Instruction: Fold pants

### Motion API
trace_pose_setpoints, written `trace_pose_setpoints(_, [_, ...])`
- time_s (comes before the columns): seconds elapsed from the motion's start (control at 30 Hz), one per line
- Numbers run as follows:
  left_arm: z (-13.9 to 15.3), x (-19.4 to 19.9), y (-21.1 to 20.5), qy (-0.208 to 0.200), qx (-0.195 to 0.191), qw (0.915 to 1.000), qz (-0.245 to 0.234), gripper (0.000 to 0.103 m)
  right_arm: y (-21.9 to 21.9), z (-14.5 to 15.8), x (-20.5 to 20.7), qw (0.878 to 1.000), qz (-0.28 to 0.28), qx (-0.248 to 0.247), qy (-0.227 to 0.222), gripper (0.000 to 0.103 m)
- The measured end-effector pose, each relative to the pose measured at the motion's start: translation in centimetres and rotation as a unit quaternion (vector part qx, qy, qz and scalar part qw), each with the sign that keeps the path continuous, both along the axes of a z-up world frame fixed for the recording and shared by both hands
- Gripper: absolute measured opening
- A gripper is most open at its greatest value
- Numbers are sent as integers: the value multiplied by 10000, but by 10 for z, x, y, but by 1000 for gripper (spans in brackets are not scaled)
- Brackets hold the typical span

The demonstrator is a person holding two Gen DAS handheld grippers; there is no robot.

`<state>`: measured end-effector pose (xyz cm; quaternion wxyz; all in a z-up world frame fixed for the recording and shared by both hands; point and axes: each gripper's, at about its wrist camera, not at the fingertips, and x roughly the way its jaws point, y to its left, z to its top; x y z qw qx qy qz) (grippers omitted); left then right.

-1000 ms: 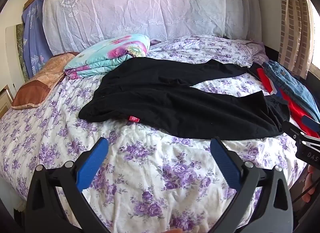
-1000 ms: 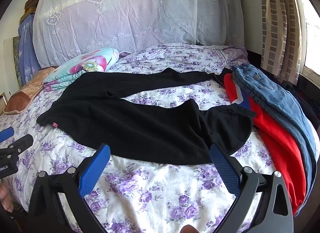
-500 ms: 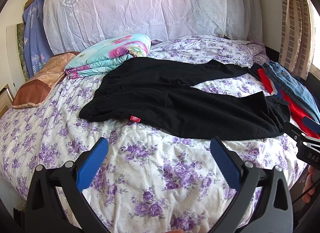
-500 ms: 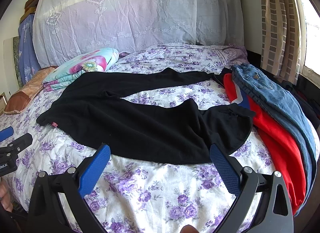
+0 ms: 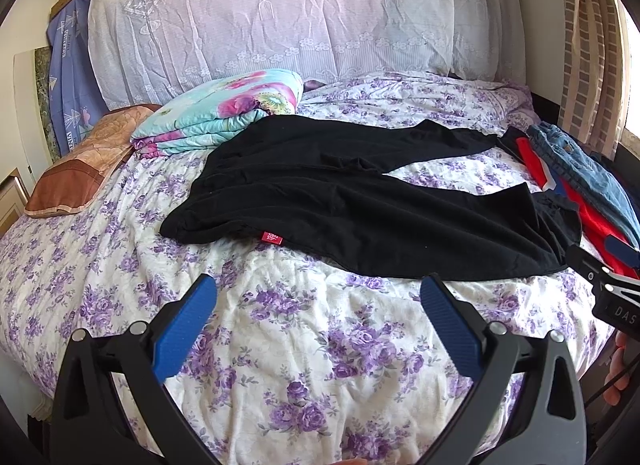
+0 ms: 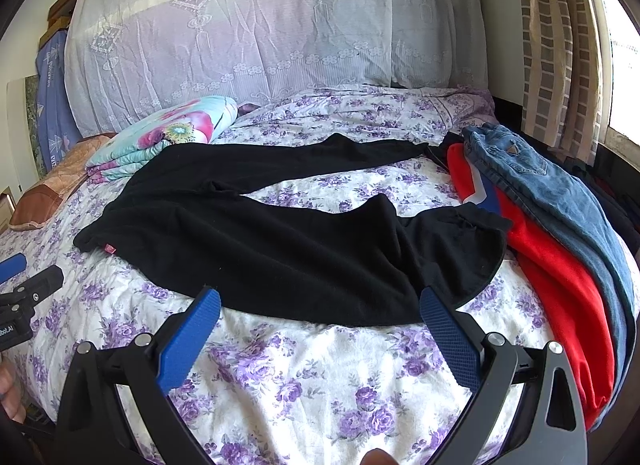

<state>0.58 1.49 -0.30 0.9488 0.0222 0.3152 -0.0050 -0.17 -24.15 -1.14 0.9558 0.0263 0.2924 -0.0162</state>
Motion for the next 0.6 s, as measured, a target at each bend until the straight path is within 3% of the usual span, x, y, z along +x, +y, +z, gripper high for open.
trace_pose_setpoints(0.6, [3,0,-3,15,-11,10000,21,99,-1,1,0,10000,-19,27,-3,100])
